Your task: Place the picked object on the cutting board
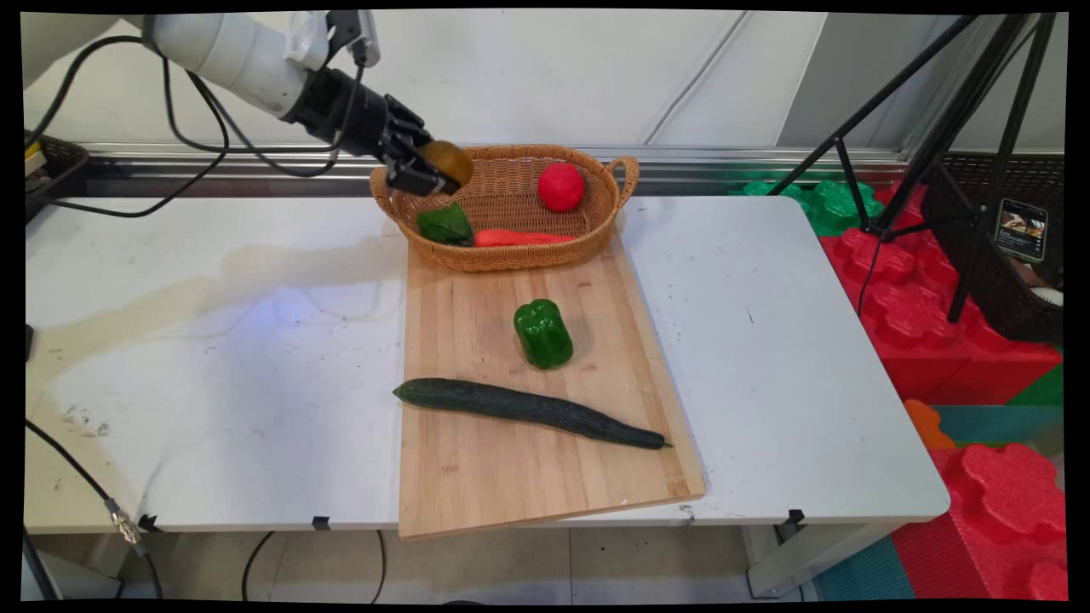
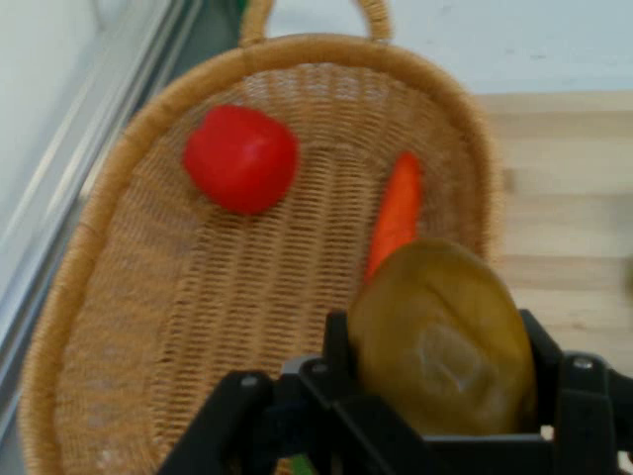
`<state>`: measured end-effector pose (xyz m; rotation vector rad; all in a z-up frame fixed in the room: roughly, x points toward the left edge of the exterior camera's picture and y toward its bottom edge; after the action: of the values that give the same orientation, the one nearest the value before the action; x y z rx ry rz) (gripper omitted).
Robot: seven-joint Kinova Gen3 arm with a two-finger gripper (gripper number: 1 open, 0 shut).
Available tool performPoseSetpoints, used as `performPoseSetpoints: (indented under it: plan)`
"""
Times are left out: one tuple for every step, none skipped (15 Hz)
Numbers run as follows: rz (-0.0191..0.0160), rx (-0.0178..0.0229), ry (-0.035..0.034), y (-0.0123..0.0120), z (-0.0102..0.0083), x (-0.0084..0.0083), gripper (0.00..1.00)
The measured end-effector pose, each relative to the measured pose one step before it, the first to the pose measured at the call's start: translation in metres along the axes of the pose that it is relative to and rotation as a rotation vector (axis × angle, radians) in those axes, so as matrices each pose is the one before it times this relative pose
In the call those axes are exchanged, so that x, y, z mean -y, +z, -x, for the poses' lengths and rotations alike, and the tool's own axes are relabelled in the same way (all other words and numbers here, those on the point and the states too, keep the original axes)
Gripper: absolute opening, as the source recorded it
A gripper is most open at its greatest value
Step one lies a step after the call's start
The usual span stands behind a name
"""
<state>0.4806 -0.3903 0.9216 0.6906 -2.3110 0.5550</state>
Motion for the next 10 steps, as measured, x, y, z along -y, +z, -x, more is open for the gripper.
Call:
performPoseSetpoints:
  plan:
    - [0.01494, -0.00151, 0.00455, -0.00267, 0.00010, -0.00288, 0.00]
    - [0.02185, -0.00175, 0.00676, -0.00340, 0.00059, -0.00456, 0.00]
    - [0.02490, -0.00128, 0.00630, -0.00308, 0.00105, -0.00527, 0.00]
    - [0.02523, 0.00011, 0.00505, -0.00227, 0.00163, -0.00569, 0.00]
    - [0.02253, 0.00186, 0.00506, -0.00056, 0.00173, -0.00513, 0.00]
    - [0.02406, 0.00232, 0.00527, 0.00022, 0.00211, -0.00583, 0.00]
    - [0.02303, 0.00336, 0.00561, 0.00158, 0.00207, -0.00565, 0.00]
    - [0.01724, 0.00321, 0.00371, 0.00237, 0.00178, -0.00467, 0.00]
    - [0.01101, 0.00236, 0.00157, 0.00173, 0.00133, -0.00305, 0.00]
    - [0.01654, 0.00481, 0.00284, 0.00368, 0.00203, -0.00463, 0.00]
